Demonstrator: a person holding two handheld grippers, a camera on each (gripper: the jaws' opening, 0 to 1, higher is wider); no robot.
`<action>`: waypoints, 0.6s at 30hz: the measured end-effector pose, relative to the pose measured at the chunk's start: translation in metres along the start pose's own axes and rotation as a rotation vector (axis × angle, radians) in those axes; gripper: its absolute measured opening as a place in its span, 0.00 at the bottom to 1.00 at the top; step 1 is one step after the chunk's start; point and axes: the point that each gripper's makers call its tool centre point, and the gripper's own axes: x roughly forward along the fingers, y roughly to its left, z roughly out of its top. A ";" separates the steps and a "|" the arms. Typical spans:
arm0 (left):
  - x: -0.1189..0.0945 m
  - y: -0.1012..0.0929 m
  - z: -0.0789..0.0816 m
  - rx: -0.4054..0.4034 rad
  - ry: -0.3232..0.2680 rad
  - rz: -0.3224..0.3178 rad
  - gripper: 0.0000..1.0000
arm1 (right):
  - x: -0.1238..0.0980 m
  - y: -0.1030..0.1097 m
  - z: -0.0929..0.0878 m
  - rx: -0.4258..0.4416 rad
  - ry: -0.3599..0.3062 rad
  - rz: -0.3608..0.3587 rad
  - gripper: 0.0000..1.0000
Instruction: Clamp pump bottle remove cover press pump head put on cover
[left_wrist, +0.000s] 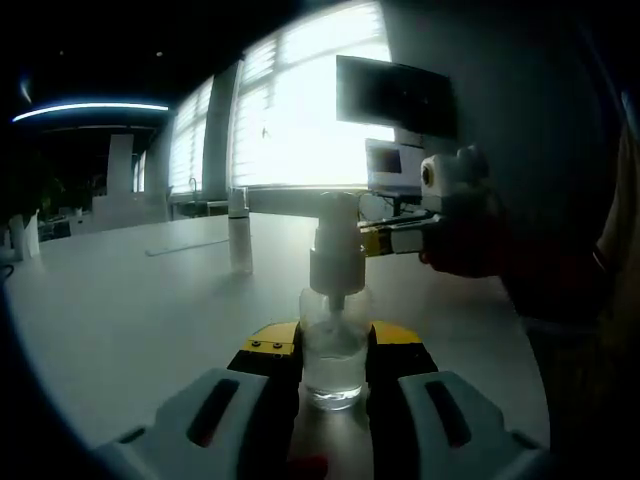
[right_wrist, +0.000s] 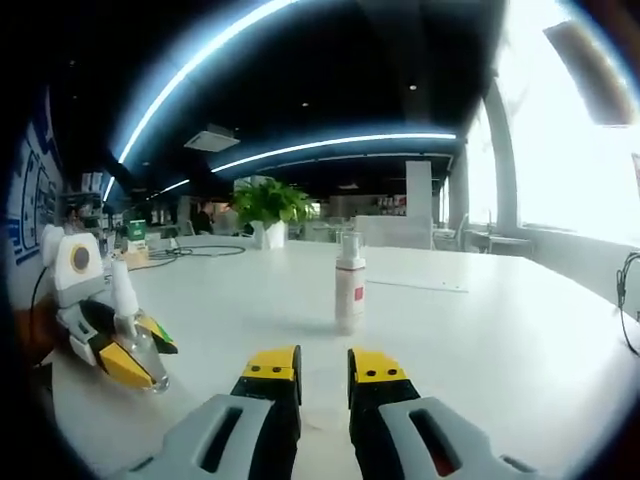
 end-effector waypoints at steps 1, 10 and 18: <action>0.000 0.000 0.000 0.000 0.000 0.000 0.16 | 0.000 0.000 0.002 -0.001 -0.005 0.000 0.13; 0.000 -0.002 0.001 0.001 0.000 0.001 0.16 | -0.009 0.008 0.014 -0.024 -0.039 0.009 0.02; 0.000 0.002 0.000 0.000 0.000 0.002 0.16 | -0.016 0.021 0.021 -0.043 -0.060 0.042 0.00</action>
